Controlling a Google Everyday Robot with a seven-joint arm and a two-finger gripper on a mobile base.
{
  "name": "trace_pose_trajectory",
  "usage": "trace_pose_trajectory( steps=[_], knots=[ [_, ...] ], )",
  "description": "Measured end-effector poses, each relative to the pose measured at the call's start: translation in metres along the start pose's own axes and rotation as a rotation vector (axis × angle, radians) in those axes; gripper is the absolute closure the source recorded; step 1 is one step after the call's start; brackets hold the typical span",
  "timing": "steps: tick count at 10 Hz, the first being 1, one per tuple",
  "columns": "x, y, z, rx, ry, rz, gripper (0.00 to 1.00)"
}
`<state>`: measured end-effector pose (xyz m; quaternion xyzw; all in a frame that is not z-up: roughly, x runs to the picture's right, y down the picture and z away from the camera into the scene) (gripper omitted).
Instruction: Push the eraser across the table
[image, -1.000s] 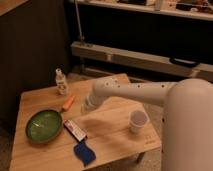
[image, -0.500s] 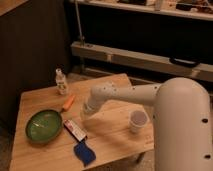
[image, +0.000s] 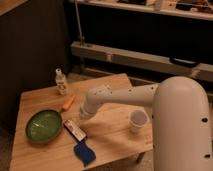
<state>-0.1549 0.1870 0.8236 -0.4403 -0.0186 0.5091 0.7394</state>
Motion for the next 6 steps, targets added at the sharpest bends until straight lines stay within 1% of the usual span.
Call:
trace_pose_trajectory(
  steps=[4, 5, 6],
  knots=[
    [0.003, 0.008, 0.012, -0.023, 0.036, -0.020, 0.93],
    [0.003, 0.014, 0.013, -0.059, 0.048, -0.029, 0.93],
    [0.003, 0.017, 0.012, -0.081, 0.050, -0.034, 0.93]
  ],
)
